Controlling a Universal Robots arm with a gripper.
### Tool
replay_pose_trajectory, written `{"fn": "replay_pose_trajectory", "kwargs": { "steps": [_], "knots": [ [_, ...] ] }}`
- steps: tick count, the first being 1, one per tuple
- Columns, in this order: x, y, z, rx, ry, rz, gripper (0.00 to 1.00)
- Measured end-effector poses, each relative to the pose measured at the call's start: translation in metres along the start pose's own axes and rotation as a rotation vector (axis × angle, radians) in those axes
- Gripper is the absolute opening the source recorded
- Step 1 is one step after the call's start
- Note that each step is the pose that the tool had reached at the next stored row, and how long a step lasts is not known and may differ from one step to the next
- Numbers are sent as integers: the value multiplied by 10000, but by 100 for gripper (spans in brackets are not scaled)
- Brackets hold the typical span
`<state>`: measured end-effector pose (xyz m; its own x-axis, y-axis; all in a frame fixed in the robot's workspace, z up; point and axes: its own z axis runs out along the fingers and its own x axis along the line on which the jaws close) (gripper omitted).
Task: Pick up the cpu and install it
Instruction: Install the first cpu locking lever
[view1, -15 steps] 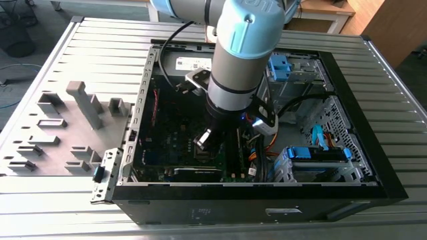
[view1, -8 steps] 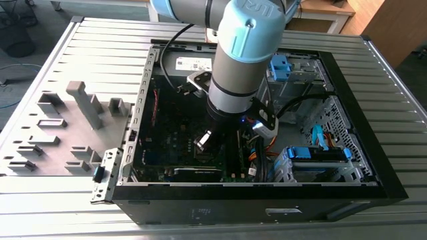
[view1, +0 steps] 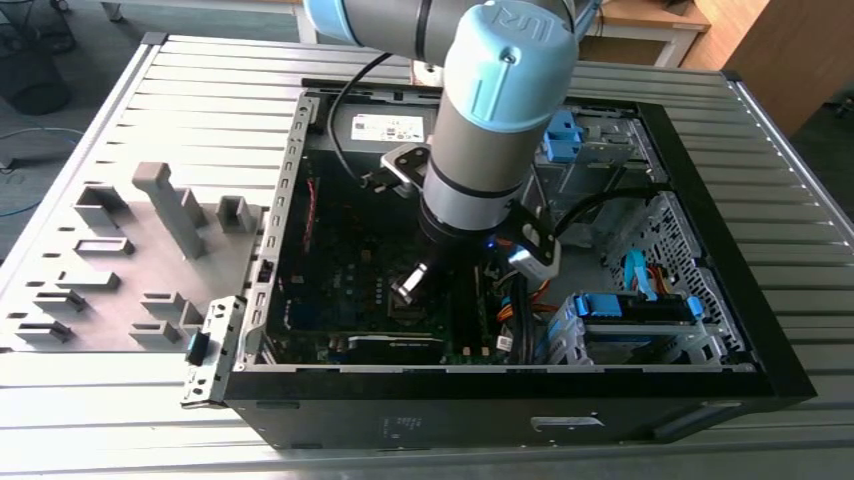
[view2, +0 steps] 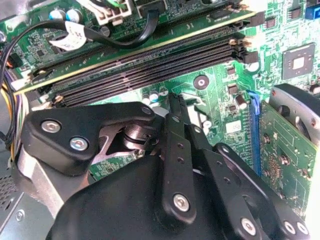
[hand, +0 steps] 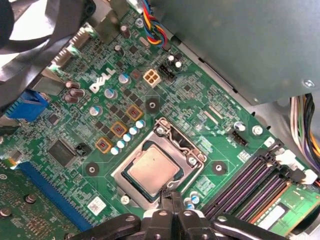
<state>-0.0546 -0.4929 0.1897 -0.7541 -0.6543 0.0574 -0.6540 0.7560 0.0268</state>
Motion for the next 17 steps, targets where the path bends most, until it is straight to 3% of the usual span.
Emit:
{"fn": "replay_pose_trajectory", "kwargs": {
  "steps": [9,17],
  "knots": [
    [-5,-8,20,-8,-12,44,11],
    [57,-71,22,-25,-31,40,11]
  ]
}}
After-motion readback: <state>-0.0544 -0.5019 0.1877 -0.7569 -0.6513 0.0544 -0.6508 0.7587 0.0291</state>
